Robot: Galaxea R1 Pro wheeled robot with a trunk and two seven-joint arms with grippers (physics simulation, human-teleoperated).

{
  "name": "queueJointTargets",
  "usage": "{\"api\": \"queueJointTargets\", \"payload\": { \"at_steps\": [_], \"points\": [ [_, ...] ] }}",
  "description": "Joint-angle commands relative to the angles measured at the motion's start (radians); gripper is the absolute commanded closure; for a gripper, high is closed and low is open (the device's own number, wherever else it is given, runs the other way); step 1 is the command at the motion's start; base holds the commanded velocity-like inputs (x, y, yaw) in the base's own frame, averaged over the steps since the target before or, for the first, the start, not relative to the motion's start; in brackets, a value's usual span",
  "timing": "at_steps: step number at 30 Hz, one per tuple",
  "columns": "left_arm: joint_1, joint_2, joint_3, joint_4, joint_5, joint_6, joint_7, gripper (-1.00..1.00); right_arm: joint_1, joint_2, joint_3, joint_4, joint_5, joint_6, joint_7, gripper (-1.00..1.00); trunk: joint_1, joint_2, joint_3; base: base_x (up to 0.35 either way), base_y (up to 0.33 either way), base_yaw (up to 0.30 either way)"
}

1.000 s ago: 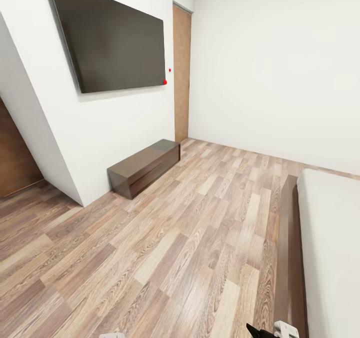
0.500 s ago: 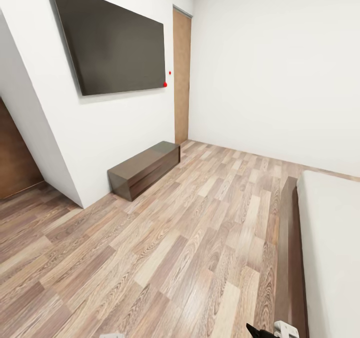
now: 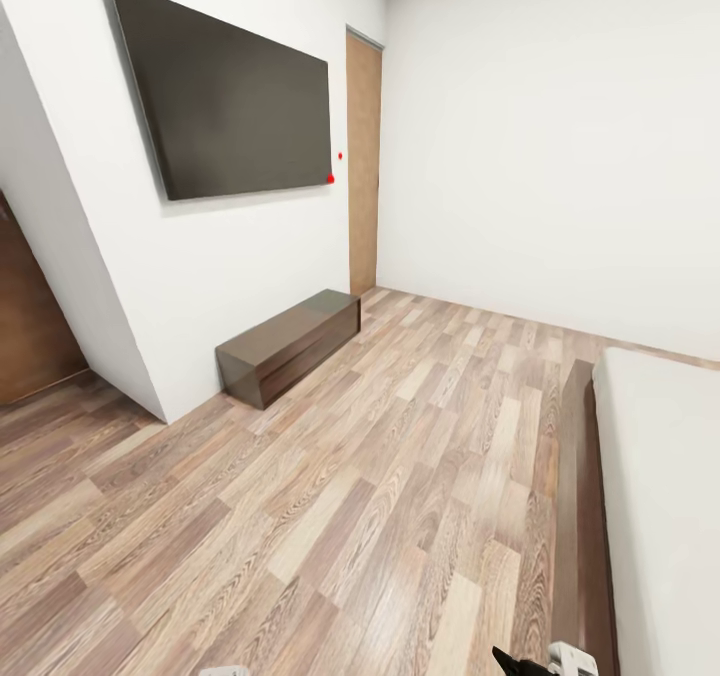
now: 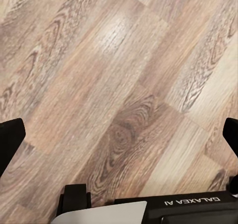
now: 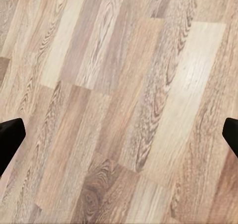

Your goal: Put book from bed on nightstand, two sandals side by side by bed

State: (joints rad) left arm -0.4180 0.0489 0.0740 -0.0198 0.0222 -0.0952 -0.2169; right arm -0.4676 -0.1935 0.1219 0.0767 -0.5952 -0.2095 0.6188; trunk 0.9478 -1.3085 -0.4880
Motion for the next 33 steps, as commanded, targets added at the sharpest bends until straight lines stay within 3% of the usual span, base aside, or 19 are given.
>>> {"api": "queueJointTargets", "payload": {
  "at_steps": [1,13,33],
  "points": [
    [-0.001,0.0,0.007,0.001,0.002,-0.001,-0.005,-1.0,-0.002,0.0,0.009,0.005,-0.008,-0.007,0.006,-1.0,0.0,-0.001,0.001,0.0,0.0,0.0],
    [-0.001,0.0,0.007,0.001,0.002,-0.001,-0.005,-1.0,-0.002,0.0,0.009,0.005,-0.008,-0.007,0.005,-1.0,0.0,-0.001,0.014,0.036,0.0,0.0],
    [-0.001,0.004,0.01,0.001,0.002,-0.001,-0.004,-1.0,-0.002,0.0,0.009,0.005,-0.008,-0.005,0.003,-1.0,0.0,-0.001,0.015,0.32,0.0,0.0]
  ]
}}
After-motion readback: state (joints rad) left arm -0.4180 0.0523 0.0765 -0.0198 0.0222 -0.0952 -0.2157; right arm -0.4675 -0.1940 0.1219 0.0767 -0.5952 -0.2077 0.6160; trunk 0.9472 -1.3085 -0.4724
